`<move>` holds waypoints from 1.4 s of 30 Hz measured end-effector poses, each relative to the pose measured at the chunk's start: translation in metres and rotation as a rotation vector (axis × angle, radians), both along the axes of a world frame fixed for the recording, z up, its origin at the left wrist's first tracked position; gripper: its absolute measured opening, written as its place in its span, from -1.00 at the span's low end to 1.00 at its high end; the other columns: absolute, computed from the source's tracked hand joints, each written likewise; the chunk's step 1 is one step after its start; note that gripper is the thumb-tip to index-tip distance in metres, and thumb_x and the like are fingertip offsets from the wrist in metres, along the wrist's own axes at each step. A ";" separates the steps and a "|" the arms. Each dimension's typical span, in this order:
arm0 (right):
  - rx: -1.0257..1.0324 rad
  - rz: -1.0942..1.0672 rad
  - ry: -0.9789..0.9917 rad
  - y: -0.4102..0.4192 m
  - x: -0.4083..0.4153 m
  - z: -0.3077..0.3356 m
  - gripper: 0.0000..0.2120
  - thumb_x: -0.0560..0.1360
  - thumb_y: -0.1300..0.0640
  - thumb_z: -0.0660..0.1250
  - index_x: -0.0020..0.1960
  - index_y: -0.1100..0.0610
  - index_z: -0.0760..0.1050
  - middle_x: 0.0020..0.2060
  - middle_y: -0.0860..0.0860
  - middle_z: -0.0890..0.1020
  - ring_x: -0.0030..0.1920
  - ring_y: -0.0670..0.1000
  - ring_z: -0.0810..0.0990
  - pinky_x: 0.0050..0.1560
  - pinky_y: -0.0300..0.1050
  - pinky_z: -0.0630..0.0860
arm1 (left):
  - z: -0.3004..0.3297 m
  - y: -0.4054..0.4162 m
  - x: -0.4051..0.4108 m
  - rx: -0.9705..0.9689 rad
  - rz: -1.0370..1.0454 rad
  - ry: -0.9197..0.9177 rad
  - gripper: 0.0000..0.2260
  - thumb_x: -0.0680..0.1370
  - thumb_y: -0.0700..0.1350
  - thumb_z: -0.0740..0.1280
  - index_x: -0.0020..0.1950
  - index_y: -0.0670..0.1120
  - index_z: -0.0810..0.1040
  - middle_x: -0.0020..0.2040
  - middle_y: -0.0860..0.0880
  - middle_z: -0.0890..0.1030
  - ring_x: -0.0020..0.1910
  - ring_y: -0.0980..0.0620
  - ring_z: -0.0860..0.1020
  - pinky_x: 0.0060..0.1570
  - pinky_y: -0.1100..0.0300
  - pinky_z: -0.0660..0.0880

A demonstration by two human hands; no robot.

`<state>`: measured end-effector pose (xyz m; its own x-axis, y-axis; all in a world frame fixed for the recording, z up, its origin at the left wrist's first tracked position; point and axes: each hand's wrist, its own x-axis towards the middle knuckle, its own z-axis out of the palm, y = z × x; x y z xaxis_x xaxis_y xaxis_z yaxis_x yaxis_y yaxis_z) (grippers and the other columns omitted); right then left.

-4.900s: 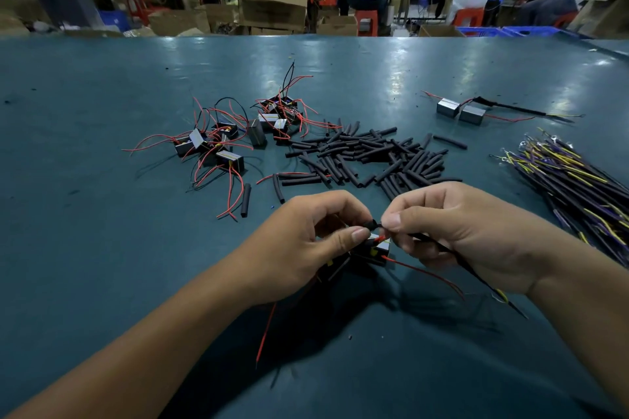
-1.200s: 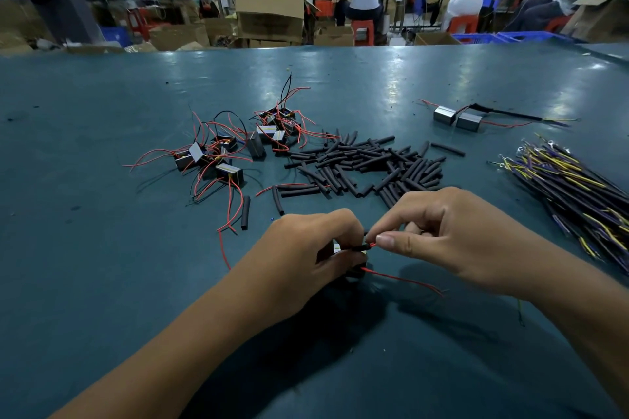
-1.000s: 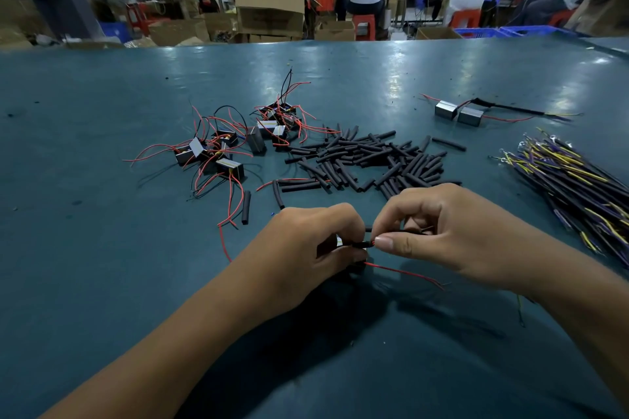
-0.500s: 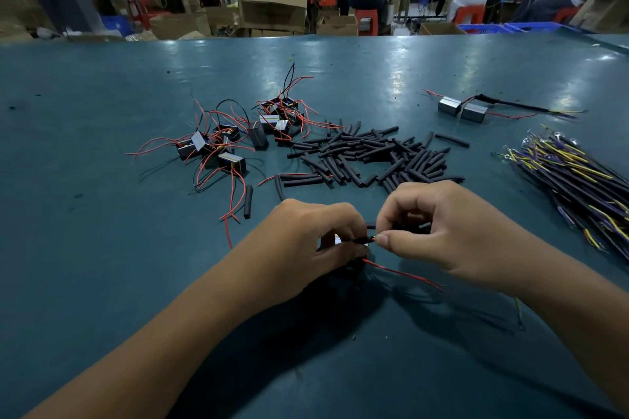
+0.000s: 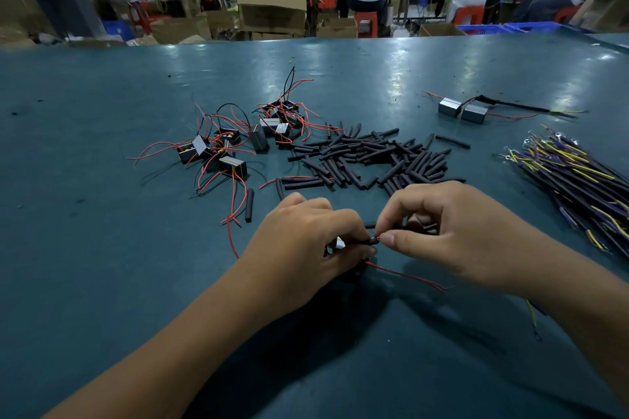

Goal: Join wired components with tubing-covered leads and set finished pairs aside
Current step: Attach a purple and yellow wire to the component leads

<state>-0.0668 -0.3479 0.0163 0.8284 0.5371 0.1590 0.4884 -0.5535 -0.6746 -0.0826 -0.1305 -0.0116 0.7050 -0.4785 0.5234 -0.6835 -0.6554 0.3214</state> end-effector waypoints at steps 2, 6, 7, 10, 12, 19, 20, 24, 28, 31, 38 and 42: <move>0.000 -0.027 -0.005 0.001 0.001 -0.003 -0.93 0.47 0.05 0.45 -0.19 -0.08 0.61 -0.24 -0.17 0.64 -0.27 -0.07 0.58 -0.19 -0.16 0.50 | -0.001 -0.001 0.000 0.004 0.004 -0.017 -0.83 0.47 0.03 0.43 -0.12 -0.06 0.67 -0.28 0.09 0.64 -0.28 0.02 0.56 -0.18 0.03 0.44; -0.028 -0.025 -0.059 0.002 -0.001 -0.003 -0.93 0.49 0.02 0.44 -0.16 -0.11 0.60 -0.21 -0.25 0.62 -0.20 -0.17 0.57 -0.20 -0.35 0.43 | -0.001 -0.002 -0.002 -0.066 0.028 0.055 -0.82 0.48 0.04 0.42 -0.05 -0.05 0.61 -0.23 0.11 0.64 -0.25 0.14 0.49 -0.10 0.10 0.39; -0.015 -0.016 -0.063 0.001 -0.001 -0.003 -0.94 0.50 0.02 0.44 -0.14 -0.11 0.59 -0.20 -0.23 0.62 -0.21 -0.16 0.58 -0.21 -0.33 0.44 | -0.001 -0.003 -0.002 -0.069 0.028 0.057 -0.83 0.49 0.03 0.41 -0.06 -0.05 0.61 -0.24 0.10 0.64 -0.25 0.12 0.51 -0.10 0.08 0.41; 0.052 0.015 -0.010 0.000 0.000 -0.001 -0.95 0.52 0.03 0.43 -0.06 -0.11 0.57 -0.17 -0.14 0.66 -0.24 0.00 0.60 -0.16 -0.03 0.56 | 0.001 -0.003 -0.002 -0.071 0.034 0.051 -0.85 0.51 0.01 0.40 -0.10 -0.06 0.63 -0.26 0.09 0.63 -0.27 0.04 0.54 -0.15 -0.01 0.45; 0.078 0.029 0.018 -0.001 0.002 -0.001 -0.93 0.55 0.07 0.40 -0.03 -0.10 0.58 -0.18 -0.11 0.66 -0.25 0.00 0.60 -0.18 -0.03 0.56 | 0.001 -0.002 -0.002 -0.073 0.034 0.044 -0.84 0.52 0.02 0.38 -0.10 -0.07 0.65 -0.28 0.07 0.63 -0.29 0.02 0.55 -0.15 -0.04 0.45; 0.130 -0.012 0.058 -0.001 0.003 -0.001 -0.86 0.54 0.15 0.41 -0.01 -0.09 0.56 -0.29 -0.04 0.66 -0.34 -0.07 0.63 -0.27 -0.34 0.46 | -0.001 -0.002 -0.002 0.063 0.050 -0.115 -0.82 0.57 -0.01 0.33 -0.10 -0.05 0.68 -0.31 0.07 0.65 -0.35 -0.03 0.56 -0.21 -0.07 0.48; 0.141 -0.021 0.062 -0.001 0.003 -0.001 -0.87 0.53 0.16 0.42 -0.02 -0.07 0.57 -0.28 -0.04 0.67 -0.34 -0.05 0.64 -0.27 -0.33 0.48 | -0.001 -0.003 -0.002 0.090 0.059 -0.136 -0.81 0.57 -0.01 0.32 -0.10 -0.05 0.68 -0.31 0.06 0.64 -0.35 -0.03 0.56 -0.22 -0.06 0.48; 0.125 -0.045 0.044 0.000 0.003 -0.001 -0.89 0.52 0.20 0.45 -0.11 0.00 0.61 -0.30 0.01 0.68 -0.32 -0.04 0.66 -0.23 -0.22 0.55 | -0.002 -0.006 -0.004 0.039 0.079 -0.092 -0.84 0.52 0.01 0.37 -0.11 -0.05 0.68 -0.31 0.07 0.65 -0.36 -0.01 0.55 -0.18 -0.02 0.47; 0.112 -0.040 0.034 0.001 0.001 0.001 -0.89 0.51 0.19 0.45 -0.12 0.00 0.61 -0.30 0.00 0.68 -0.31 -0.02 0.66 -0.20 -0.09 0.61 | 0.000 -0.005 -0.005 -0.103 0.096 0.079 -0.79 0.49 0.07 0.37 -0.11 -0.07 0.63 -0.28 0.08 0.65 -0.32 0.04 0.53 -0.06 0.06 0.40; 0.109 -0.043 0.020 0.001 0.000 0.000 -0.90 0.51 0.18 0.46 -0.13 -0.01 0.62 -0.29 -0.01 0.68 -0.31 0.00 0.65 -0.18 0.03 0.61 | 0.000 -0.007 -0.006 -0.085 0.095 0.009 -0.84 0.50 0.02 0.40 -0.13 -0.06 0.66 -0.31 0.09 0.64 -0.34 0.06 0.53 -0.12 0.00 0.46; 0.124 -0.076 0.003 0.004 -0.001 0.000 -0.89 0.51 0.20 0.45 -0.13 0.00 0.62 -0.30 0.01 0.69 -0.32 -0.01 0.65 -0.18 0.07 0.61 | -0.007 -0.014 -0.007 -0.077 0.136 -0.121 -0.85 0.52 -0.02 0.43 -0.14 -0.09 0.61 -0.27 0.06 0.59 -0.34 -0.02 0.52 -0.24 -0.04 0.48; 0.116 -0.079 0.018 0.003 0.000 0.001 -0.91 0.53 0.18 0.44 -0.12 0.01 0.63 -0.29 0.01 0.70 -0.29 -0.03 0.66 -0.17 -0.05 0.60 | -0.008 -0.016 -0.008 -0.080 0.166 -0.169 -0.88 0.52 -0.05 0.44 -0.12 -0.09 0.63 -0.19 0.01 0.57 -0.34 -0.07 0.49 -0.28 0.00 0.48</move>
<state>-0.0668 -0.3444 0.0176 0.8705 0.4491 0.2013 0.4338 -0.5072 -0.7447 -0.0902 -0.1469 -0.0199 0.6699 -0.3161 0.6719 -0.6171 -0.7401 0.2671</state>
